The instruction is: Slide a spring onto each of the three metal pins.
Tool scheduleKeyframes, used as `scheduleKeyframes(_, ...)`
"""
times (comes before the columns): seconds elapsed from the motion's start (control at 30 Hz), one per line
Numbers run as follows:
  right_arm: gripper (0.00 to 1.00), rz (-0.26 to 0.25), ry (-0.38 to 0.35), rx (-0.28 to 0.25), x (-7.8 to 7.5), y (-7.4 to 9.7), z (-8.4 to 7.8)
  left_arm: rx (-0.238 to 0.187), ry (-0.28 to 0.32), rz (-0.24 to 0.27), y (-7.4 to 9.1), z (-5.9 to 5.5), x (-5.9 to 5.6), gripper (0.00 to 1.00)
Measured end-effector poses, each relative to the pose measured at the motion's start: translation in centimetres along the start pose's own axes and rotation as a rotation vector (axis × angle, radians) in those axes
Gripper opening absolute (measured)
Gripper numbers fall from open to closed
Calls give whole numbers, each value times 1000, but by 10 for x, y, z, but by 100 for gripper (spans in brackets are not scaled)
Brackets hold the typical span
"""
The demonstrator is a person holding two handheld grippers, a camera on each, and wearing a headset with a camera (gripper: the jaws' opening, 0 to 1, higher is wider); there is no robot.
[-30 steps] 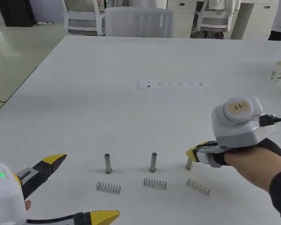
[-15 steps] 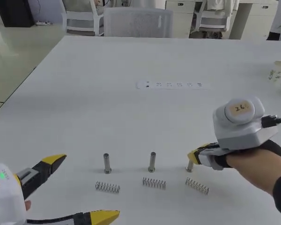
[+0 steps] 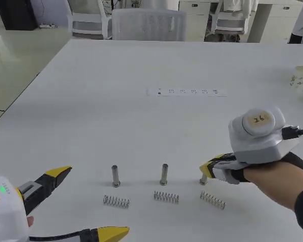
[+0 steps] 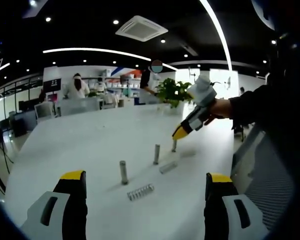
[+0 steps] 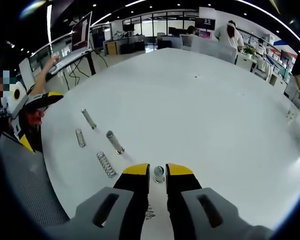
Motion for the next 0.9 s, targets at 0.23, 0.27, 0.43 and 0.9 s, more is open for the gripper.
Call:
scheduleKeyframes(0.23,20,7,12,-15,1,1,0,-1,-2,1,0,0,1,96)
scheduleKeyframes(0.27,21,8,14,-23,1,1,1,-1,-2,1,0,1,1,96)
scheduleKeyframes(0.43,28,4,26,-44,1,5,4,-1,-3,2,0,1,0,96)
scheduleKeyframes(0.9,36,1,32,-114,0,27,13,-3,-5,1,-1,3,-1,96)
Point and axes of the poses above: the centre of the closed fingertips' face, and the gripper's own axes: y roughly backward along the fingers, x roughly to its left, z roughly out of its top, the point moved 8 cm from there along y, roughly backward along the fingers, and after that the axes turned 7 degrees about -x, right-handed, at the moved point
